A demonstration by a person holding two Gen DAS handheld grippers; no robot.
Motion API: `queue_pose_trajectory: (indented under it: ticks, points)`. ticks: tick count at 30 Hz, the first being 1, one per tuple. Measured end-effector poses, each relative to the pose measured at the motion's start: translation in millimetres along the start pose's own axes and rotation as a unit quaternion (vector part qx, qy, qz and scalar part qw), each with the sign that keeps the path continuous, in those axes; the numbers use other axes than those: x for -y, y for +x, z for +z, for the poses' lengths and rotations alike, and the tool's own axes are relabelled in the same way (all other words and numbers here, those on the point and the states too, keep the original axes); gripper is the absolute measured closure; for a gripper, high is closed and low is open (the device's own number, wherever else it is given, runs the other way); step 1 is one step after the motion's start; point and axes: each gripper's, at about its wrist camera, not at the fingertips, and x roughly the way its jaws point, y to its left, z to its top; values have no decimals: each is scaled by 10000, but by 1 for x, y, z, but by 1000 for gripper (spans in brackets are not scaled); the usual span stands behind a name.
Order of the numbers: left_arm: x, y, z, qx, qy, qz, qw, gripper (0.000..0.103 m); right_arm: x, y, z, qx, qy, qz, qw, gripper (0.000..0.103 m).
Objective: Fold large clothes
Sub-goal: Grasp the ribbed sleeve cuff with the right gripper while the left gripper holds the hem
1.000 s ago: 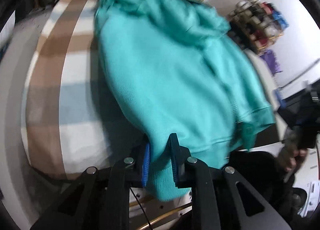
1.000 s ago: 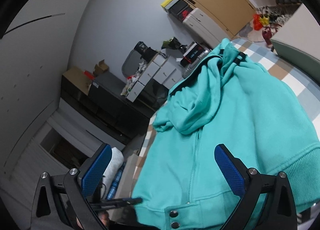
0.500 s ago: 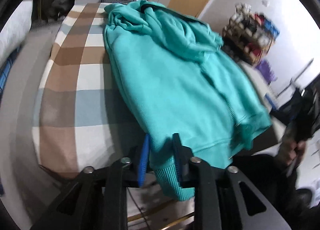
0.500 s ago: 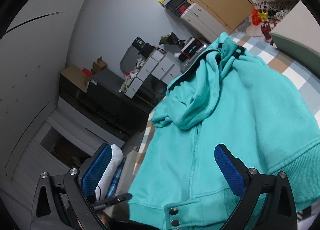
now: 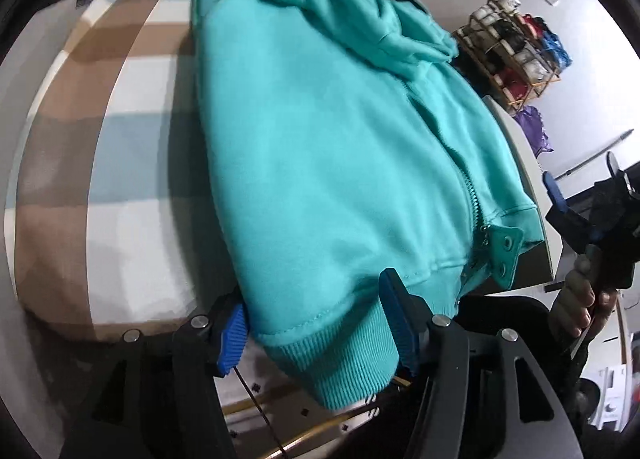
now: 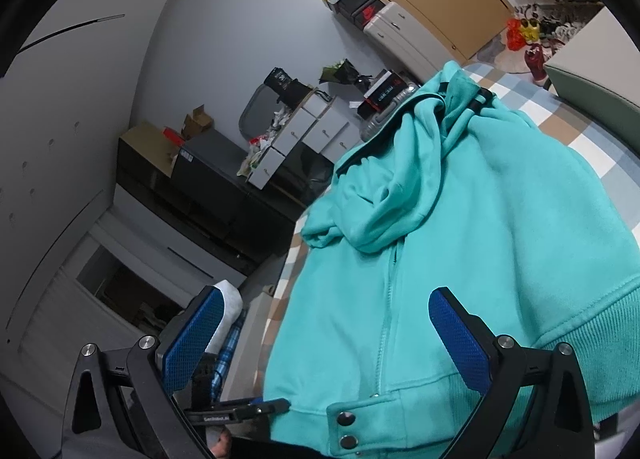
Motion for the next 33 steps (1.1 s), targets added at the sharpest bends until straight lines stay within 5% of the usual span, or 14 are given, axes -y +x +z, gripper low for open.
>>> queue_pose_trajectory:
  ticks: [3,8,17,24,27,33]
  points:
    - [4,-17,5,282,16,-443,9986,48,-2,1,-1,-14,-29,11,10000,0]
    - [6,-51,17,981,-203,-1549,9828,48,-2,1,-1,-9,-43,21,10000,0]
    - [1,-8,9,334,-302,-808,9957,48,13,-19,9,164,157,-213,9995,0]
    - [15,-5,-2,250,292,-537,9978,48,51,-83,38,120,-73,-1726,9849,0]
    - [12,1,0,152,208,-568,9981,49,79,-82,40,-399,99,-2123,9763,0]
    - [5,0,-2,116,33,-671,9977,57,118,-48,27,-1444,591,-2019,9669,10]
